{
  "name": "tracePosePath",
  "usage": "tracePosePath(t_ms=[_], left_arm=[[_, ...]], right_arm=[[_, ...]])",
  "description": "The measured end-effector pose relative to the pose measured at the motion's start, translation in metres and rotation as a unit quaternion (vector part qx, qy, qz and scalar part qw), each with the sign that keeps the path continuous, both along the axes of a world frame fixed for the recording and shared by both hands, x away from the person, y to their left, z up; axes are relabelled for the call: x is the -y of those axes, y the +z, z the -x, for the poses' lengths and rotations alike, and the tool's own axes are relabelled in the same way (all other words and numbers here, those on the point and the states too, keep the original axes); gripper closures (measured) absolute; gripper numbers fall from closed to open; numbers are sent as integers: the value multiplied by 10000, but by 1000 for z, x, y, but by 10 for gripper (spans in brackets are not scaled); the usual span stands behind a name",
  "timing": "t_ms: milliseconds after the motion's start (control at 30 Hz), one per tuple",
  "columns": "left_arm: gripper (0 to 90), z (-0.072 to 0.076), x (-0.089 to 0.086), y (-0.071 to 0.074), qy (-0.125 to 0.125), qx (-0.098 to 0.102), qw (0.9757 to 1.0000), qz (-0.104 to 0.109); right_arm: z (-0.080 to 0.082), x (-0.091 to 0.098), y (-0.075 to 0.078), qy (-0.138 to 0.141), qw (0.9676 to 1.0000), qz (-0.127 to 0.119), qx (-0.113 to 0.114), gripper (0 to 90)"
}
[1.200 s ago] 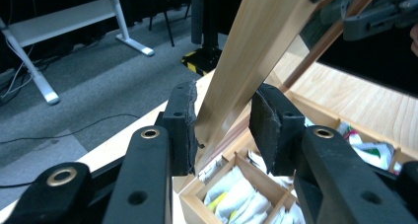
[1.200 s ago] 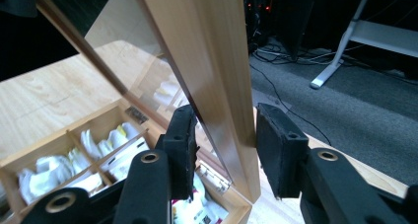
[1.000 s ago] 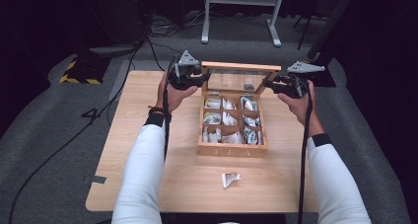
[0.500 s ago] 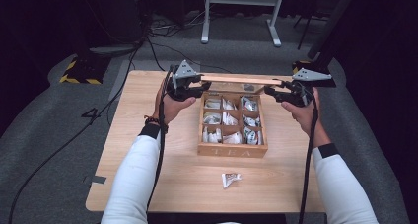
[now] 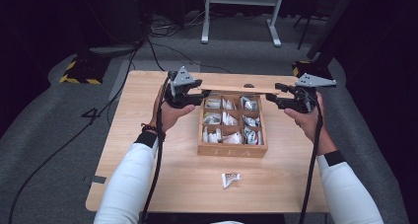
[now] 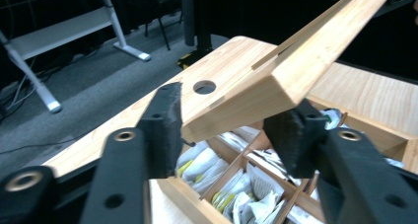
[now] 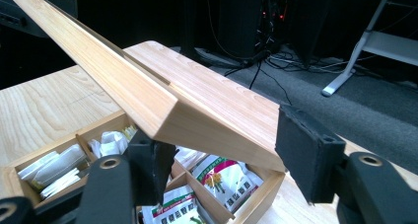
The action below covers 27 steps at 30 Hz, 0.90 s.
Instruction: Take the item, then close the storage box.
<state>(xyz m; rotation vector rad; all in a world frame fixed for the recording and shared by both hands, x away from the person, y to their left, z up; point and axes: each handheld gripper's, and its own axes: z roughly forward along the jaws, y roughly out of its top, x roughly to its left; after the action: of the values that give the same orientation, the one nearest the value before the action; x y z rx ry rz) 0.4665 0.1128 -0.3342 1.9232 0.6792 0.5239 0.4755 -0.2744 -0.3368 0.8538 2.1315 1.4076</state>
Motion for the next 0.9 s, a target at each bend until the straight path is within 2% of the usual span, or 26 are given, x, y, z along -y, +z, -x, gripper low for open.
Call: tracePosePath(t_ms=[300, 400, 667, 800, 900], left_arm=[[487, 4, 5, 2, -204, 80, 9995, -212], [518, 3, 11, 2, -142, 160, 9994, -288], [505, 4, 12, 4, -148, 139, 9992, -331], [507, 5, 11, 5, -166, 147, 9992, -328], [506, 7, 9, 6, -175, 153, 9991, -342]], right_arm=[[4, 2, -2, 46, 10000, 83, 13, 405], [4, 2, -2, 50, 9999, 93, 41, 406], [6, 2, 2, 63, 9998, 194, 82, 417], [8, 2, 2, 91, 9998, 172, 42, 468], [10, 1, 4, 63, 9997, 217, 81, 469]])
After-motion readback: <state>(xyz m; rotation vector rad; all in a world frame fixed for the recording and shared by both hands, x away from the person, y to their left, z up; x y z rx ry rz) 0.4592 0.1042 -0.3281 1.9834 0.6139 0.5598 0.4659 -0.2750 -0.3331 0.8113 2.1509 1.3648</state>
